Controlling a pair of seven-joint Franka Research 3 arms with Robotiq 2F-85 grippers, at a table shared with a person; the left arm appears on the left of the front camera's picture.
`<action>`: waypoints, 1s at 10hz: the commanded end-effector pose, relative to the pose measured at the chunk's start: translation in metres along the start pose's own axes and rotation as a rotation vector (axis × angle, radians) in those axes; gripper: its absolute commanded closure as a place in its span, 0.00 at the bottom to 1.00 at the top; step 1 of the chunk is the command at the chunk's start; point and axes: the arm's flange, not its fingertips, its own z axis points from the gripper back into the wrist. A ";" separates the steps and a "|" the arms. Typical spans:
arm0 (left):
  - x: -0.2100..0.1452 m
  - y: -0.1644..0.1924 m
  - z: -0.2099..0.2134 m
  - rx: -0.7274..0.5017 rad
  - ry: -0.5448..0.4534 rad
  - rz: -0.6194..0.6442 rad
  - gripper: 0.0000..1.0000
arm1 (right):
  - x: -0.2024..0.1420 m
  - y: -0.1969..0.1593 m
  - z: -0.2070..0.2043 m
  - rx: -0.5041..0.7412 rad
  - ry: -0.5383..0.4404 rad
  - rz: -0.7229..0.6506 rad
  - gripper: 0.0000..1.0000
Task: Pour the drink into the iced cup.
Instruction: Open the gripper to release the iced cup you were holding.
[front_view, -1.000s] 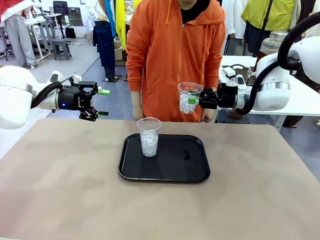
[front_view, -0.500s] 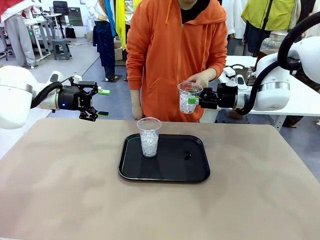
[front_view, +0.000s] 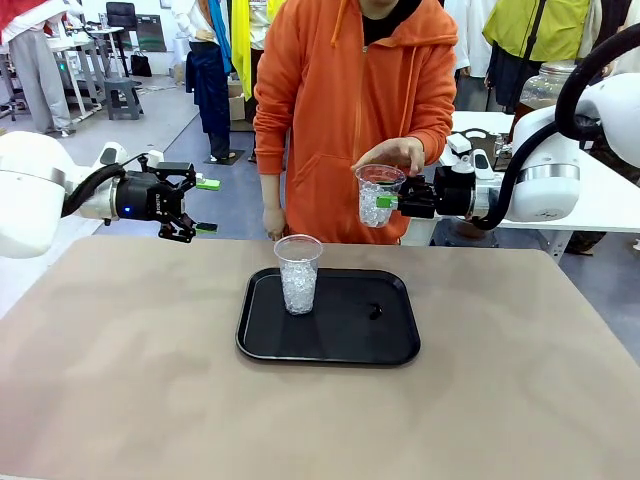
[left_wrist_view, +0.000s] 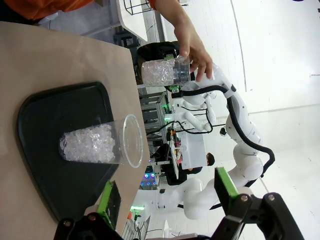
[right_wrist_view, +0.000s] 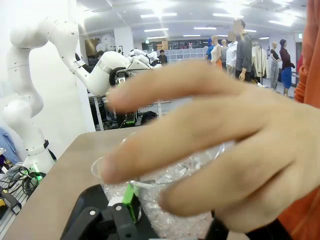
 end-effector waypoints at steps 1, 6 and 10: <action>-0.001 -0.002 0.001 0.000 -0.001 -0.005 0.00 | 0.004 0.004 -0.001 0.005 -0.005 0.003 0.32; -0.001 -0.002 0.001 0.000 -0.001 -0.005 0.00 | 0.004 0.004 -0.001 0.005 -0.005 0.003 0.32; -0.001 -0.002 0.001 0.000 -0.001 -0.005 0.00 | 0.004 0.004 -0.001 0.005 -0.005 0.003 0.32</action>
